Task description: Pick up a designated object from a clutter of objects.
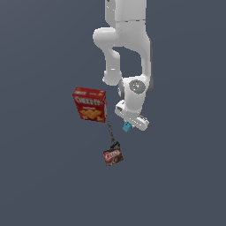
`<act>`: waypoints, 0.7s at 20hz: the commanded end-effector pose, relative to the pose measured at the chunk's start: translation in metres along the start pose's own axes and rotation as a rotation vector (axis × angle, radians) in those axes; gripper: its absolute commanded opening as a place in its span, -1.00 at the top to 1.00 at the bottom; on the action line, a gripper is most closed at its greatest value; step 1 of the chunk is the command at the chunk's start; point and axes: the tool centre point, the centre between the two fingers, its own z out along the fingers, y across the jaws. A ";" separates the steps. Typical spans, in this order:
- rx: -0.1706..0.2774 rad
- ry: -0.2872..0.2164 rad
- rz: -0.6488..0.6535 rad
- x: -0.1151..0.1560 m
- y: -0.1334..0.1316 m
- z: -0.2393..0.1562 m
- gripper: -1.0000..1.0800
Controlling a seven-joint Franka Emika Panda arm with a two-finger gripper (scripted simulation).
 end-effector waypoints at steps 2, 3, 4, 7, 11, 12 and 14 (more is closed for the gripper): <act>0.000 0.000 0.000 0.001 0.000 -0.001 1.00; 0.000 0.000 0.000 0.002 0.001 -0.002 1.00; 0.000 0.000 0.000 0.003 0.001 -0.004 1.00; 0.000 0.000 0.000 0.008 0.003 -0.012 1.00; 0.000 0.000 0.000 0.020 0.006 -0.030 1.00; 0.000 0.000 0.000 0.023 0.007 -0.035 1.00; 0.000 0.000 0.000 0.031 0.009 -0.048 1.00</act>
